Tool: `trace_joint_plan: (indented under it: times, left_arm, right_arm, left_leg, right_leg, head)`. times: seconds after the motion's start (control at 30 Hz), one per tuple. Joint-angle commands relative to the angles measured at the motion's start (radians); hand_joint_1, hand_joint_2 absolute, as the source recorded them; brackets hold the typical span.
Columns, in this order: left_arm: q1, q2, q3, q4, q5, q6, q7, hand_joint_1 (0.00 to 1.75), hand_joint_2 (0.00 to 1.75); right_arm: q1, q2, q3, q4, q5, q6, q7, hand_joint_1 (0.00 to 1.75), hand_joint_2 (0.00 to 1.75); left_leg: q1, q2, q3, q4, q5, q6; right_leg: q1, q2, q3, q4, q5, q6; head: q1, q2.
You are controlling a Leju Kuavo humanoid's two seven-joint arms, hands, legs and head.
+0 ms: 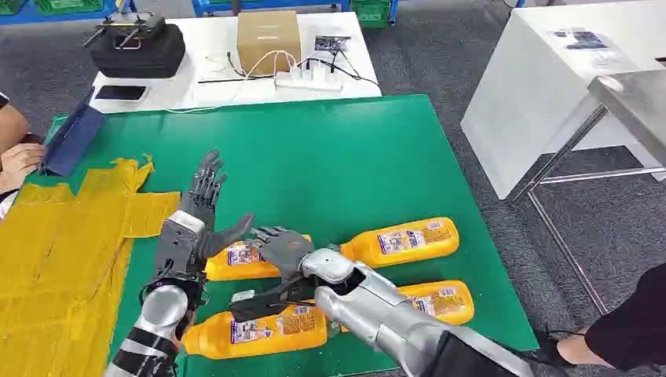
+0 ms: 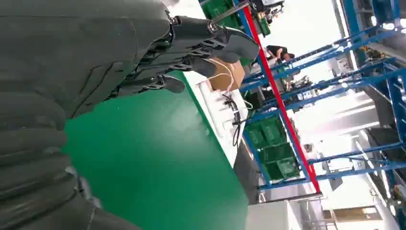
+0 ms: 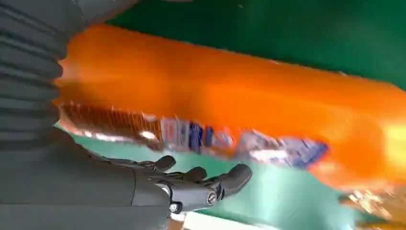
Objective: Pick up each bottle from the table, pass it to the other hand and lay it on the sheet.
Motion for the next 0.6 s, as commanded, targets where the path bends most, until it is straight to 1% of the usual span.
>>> trace_joint_plan:
  times: [0.03, 0.1, 0.23, 0.3, 0.33, 0.37, 0.5, 0.53, 0.57, 0.6]
  left_arm:
    - [-0.061, -0.002, -0.002, 0.082, 0.016, 0.062, -0.016, 0.00, 1.75]
    - [-0.058, 0.006, 0.019, 0.067, 0.014, 0.088, -0.021, 0.00, 1.75]
    - [-0.046, 0.024, 0.049, 0.020, 0.019, 0.088, -0.039, 0.00, 1.75]
    - [-0.034, 0.028, 0.066, -0.015, 0.016, 0.097, -0.047, 0.00, 1.75]
    - [-0.027, 0.031, 0.074, -0.036, 0.014, 0.101, -0.048, 0.00, 1.75]
    - [-0.019, 0.035, 0.083, -0.055, 0.014, 0.106, -0.049, 0.00, 1.75]
    - [-0.016, 0.035, 0.083, -0.056, 0.014, 0.106, -0.049, 0.00, 1.75]
    - [-0.011, 0.033, 0.088, -0.067, 0.015, 0.110, -0.050, 0.00, 1.75]
    - [-0.005, 0.032, 0.097, -0.081, 0.014, 0.121, -0.054, 0.00, 1.75]
    - [0.004, 0.034, 0.107, -0.100, 0.014, 0.124, -0.055, 0.00, 1.75]
  right_arm:
    - [-0.060, 0.011, 0.082, 0.182, 0.048, -0.008, 0.102, 0.00, 1.75]
    - [-0.060, 0.007, 0.069, 0.182, 0.044, -0.018, 0.100, 0.00, 1.75]
    - [-0.066, 0.005, 0.054, 0.175, 0.047, -0.035, 0.105, 0.00, 1.75]
    - [-0.062, 0.000, 0.057, 0.164, 0.063, -0.077, 0.106, 0.00, 1.75]
    - [-0.057, -0.004, 0.050, 0.155, 0.066, -0.113, 0.101, 0.03, 1.75]
    - [-0.049, -0.007, 0.035, 0.148, 0.058, -0.143, 0.097, 0.03, 1.75]
    - [-0.047, -0.007, 0.035, 0.147, 0.058, -0.145, 0.097, 0.03, 1.75]
    - [-0.041, -0.010, 0.018, 0.139, 0.048, -0.169, 0.090, 0.42, 1.75]
    - [-0.038, -0.014, 0.012, 0.134, 0.052, -0.197, 0.088, 1.20, 1.75]
    - [-0.034, -0.016, 0.003, 0.129, 0.061, -0.228, 0.095, 1.43, 1.75]
  left_leg:
    - [0.000, -0.001, 0.003, 0.000, -0.001, 0.000]
    - [0.000, -0.001, 0.001, 0.000, 0.000, 0.000]
    - [0.000, 0.000, 0.002, 0.000, -0.001, 0.000]
    - [0.000, 0.001, 0.002, 0.001, -0.001, 0.000]
    - [0.000, 0.001, 0.001, 0.001, -0.001, 0.000]
    - [0.001, 0.001, 0.002, 0.001, -0.001, 0.000]
    - [0.000, 0.001, 0.002, 0.000, -0.001, 0.000]
    - [0.000, 0.001, 0.002, 0.000, -0.001, 0.000]
    - [0.000, 0.000, 0.002, 0.000, 0.000, 0.001]
    - [0.001, 0.001, 0.004, 0.000, -0.001, 0.000]
  right_leg:
    - [0.000, -0.001, 0.003, 0.000, -0.002, -0.003]
    - [0.000, -0.001, 0.002, 0.000, -0.001, -0.001]
    - [0.001, 0.000, 0.002, 0.001, -0.001, -0.003]
    - [0.001, 0.001, 0.003, 0.001, -0.001, -0.003]
    - [0.001, 0.001, 0.001, 0.000, 0.000, -0.002]
    - [0.001, 0.001, 0.002, 0.001, -0.001, -0.003]
    - [0.001, 0.001, 0.002, 0.000, -0.001, -0.003]
    - [0.001, 0.001, 0.003, 0.000, -0.001, -0.003]
    - [0.000, 0.000, 0.002, 0.000, -0.001, -0.002]
    - [0.001, 0.001, 0.004, 0.000, -0.002, -0.003]
  head:
    - [0.000, 0.000]
    - [0.000, 0.000]
    - [0.000, 0.000]
    - [0.000, 0.000]
    - [0.000, 0.000]
    - [0.000, 0.000]
    - [0.000, 0.000]
    - [0.000, 0.000]
    - [0.000, 0.000]
    - [0.000, 0.000]
